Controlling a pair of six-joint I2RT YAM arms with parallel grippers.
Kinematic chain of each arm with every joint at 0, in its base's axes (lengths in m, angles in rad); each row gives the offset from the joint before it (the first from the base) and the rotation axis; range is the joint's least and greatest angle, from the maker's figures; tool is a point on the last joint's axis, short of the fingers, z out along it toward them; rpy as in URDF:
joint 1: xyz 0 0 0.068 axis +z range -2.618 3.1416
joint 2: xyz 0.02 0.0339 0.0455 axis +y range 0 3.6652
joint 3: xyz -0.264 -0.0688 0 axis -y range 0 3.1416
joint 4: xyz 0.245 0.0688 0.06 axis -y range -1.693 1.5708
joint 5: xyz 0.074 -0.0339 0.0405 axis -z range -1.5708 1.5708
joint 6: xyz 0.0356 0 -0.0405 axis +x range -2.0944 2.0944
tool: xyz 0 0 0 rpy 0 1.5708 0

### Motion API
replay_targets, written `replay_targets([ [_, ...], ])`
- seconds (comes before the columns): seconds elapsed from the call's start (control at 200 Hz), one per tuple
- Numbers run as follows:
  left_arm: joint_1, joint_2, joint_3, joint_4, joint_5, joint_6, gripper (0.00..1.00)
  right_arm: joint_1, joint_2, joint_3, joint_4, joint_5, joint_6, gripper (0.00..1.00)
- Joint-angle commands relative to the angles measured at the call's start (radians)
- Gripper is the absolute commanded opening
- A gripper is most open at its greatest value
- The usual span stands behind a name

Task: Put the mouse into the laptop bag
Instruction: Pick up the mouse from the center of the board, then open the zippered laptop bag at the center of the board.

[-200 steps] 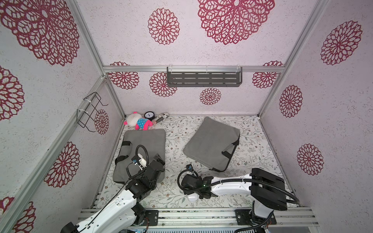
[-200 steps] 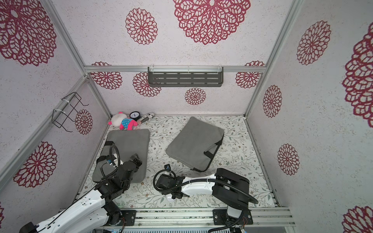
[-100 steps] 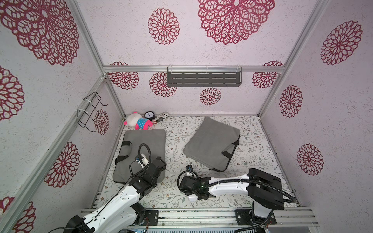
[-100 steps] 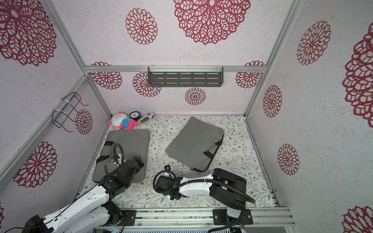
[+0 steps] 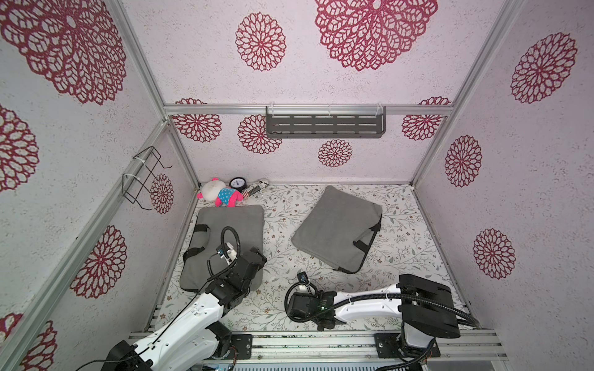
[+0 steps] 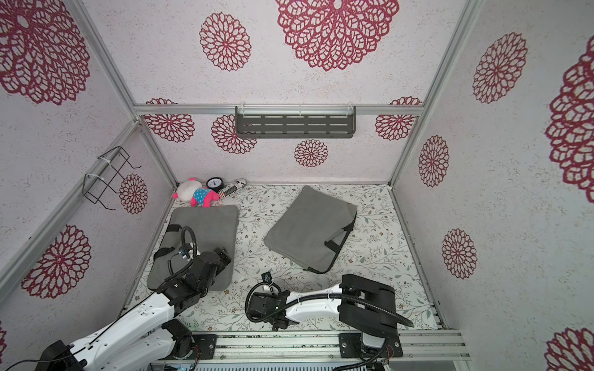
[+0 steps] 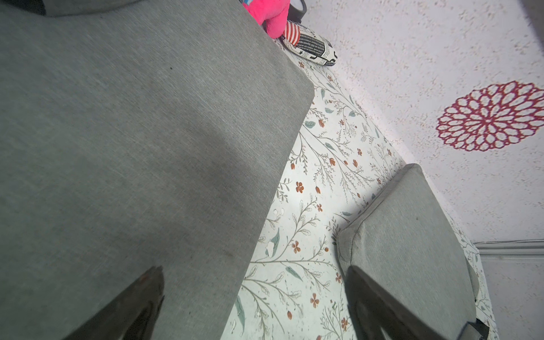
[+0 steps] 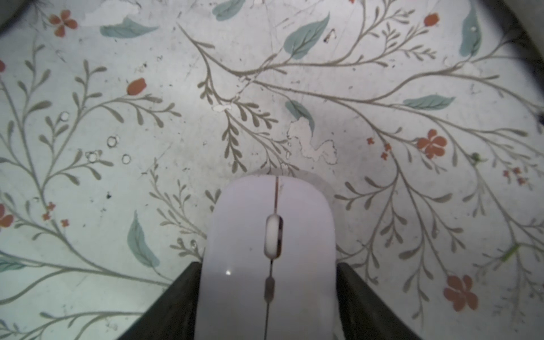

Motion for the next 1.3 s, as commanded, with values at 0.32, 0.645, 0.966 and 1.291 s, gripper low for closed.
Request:
replay_targets([
  [0.32, 0.01, 0.092, 0.086, 0.045, 0.057, 0.043, 0.98, -0.027, -0.034, -0.035, -0.07, 0.036, 0.041, 0.45],
  [0.645, 0.013, 0.242, 0.237, 0.075, 0.131, 0.138, 0.98, -0.19, -0.338, -0.113, -0.126, 0.193, 0.001, 0.4],
  [0.966, -0.027, 0.544, 0.508, 0.139, 0.358, 0.298, 0.98, -0.458, -0.671, -0.224, -0.071, 0.227, -0.015, 0.4],
  [1.291, -0.244, 0.959, 0.989, -0.048, 0.282, 0.434, 0.97, -0.862, -0.837, -0.402, -0.001, 0.113, -0.082, 0.37],
])
